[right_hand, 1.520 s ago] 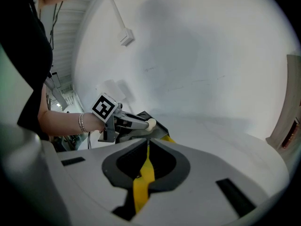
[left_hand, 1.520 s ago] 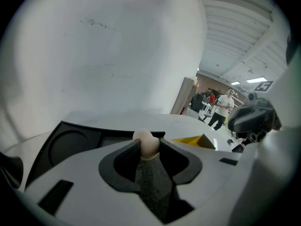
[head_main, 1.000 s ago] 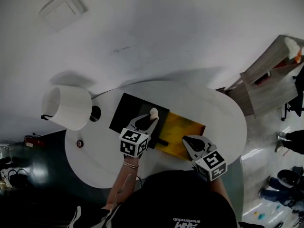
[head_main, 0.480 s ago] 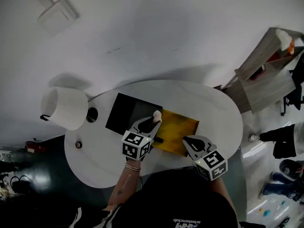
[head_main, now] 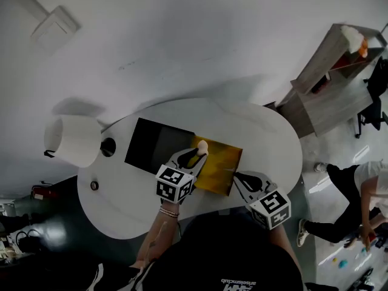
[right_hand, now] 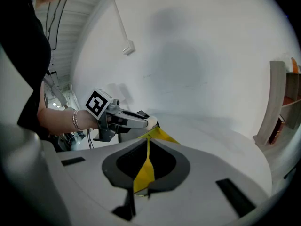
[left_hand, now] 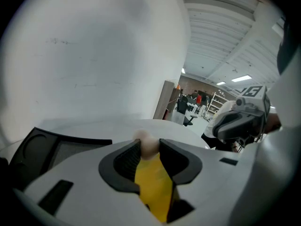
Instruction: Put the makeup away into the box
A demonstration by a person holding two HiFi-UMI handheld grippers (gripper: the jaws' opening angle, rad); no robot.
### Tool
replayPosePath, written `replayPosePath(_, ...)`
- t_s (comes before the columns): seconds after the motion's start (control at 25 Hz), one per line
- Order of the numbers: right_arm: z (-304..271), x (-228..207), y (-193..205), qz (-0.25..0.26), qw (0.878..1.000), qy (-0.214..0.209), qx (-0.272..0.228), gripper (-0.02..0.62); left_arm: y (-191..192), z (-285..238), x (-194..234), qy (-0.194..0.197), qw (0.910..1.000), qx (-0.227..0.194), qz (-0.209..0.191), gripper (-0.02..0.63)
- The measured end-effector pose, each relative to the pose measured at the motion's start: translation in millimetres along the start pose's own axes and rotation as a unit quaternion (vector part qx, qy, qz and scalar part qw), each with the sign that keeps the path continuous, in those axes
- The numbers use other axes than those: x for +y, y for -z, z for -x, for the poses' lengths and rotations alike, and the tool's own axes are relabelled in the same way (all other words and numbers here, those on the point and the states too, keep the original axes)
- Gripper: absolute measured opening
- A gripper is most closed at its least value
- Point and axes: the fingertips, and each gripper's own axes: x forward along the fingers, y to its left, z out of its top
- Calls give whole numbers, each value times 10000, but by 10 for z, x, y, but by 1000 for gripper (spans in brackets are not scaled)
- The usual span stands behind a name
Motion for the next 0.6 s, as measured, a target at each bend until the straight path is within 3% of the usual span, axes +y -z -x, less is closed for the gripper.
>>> replayPosePath(0.6, 240, -264, 207, -257, 9995, 132, 114, 29, 192, -425, -351, 397, 9984, 391, -33, 137)
